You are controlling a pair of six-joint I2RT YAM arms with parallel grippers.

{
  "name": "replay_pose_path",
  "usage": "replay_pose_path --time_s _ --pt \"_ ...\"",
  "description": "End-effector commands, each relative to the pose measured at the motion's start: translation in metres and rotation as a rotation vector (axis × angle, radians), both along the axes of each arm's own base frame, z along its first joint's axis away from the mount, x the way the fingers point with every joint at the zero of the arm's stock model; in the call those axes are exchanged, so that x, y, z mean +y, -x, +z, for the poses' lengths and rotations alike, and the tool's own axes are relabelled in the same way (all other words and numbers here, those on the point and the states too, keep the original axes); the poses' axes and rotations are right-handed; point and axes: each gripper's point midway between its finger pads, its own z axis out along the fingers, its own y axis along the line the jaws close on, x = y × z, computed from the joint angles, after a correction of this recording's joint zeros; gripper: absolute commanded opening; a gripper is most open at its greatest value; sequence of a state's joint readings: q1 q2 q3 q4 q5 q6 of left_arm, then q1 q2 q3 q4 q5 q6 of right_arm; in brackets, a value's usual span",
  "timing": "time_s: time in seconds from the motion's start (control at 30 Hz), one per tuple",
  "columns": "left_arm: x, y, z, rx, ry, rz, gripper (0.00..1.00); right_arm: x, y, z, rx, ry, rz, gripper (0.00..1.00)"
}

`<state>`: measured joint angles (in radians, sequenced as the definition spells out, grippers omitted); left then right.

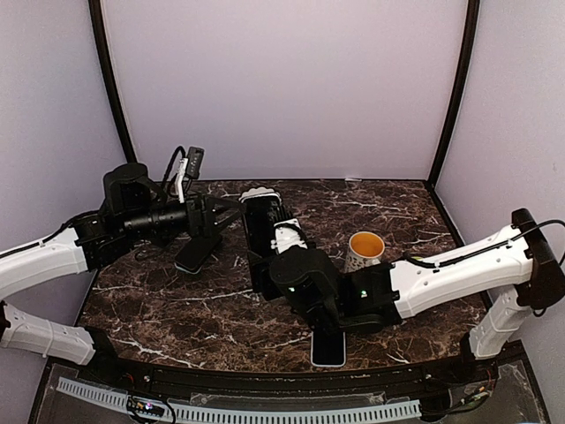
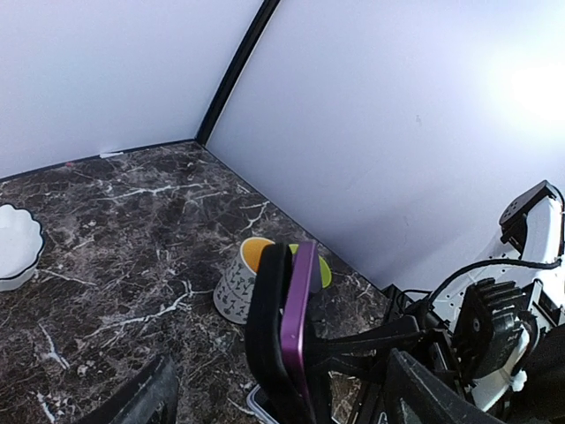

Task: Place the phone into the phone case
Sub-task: Pass from the right arm to the left

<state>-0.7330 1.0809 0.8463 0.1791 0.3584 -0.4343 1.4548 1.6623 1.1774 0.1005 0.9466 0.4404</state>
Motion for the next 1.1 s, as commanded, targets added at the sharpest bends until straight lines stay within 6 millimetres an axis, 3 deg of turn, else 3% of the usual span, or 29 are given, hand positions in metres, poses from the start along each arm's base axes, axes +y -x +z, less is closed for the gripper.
replay_pose_path --time_s 0.0,0.33,0.53,0.6,0.77,0.9,1.0,1.07 --pt "-0.012 0.006 0.011 0.037 0.103 -0.074 0.81 -0.002 0.006 0.052 -0.092 -0.111 -0.015 0.00" --pt "-0.027 0.021 0.014 0.006 0.106 -0.133 0.47 0.002 0.009 0.054 -0.121 -0.079 -0.002 0.00" --pt "-0.030 0.029 0.013 0.000 0.095 -0.171 0.06 -0.001 0.009 0.056 -0.122 -0.078 -0.004 0.00" --pt "-0.029 0.032 0.013 0.001 0.095 -0.176 0.00 -0.003 0.009 0.056 -0.120 -0.080 -0.007 0.00" --pt "-0.028 0.037 0.014 -0.017 0.094 -0.190 0.00 -0.003 0.014 0.055 -0.118 -0.050 0.042 0.02" --pt "-0.024 0.045 0.022 -0.100 0.064 -0.214 0.00 -0.012 0.023 0.053 -0.110 -0.026 0.134 0.68" --pt "-0.020 0.059 0.034 -0.216 0.018 -0.274 0.00 -0.031 0.031 0.052 -0.089 -0.017 0.194 0.93" --pt "-0.018 0.078 0.044 -0.289 0.009 -0.369 0.00 -0.036 0.045 0.057 -0.087 -0.025 0.326 0.98"
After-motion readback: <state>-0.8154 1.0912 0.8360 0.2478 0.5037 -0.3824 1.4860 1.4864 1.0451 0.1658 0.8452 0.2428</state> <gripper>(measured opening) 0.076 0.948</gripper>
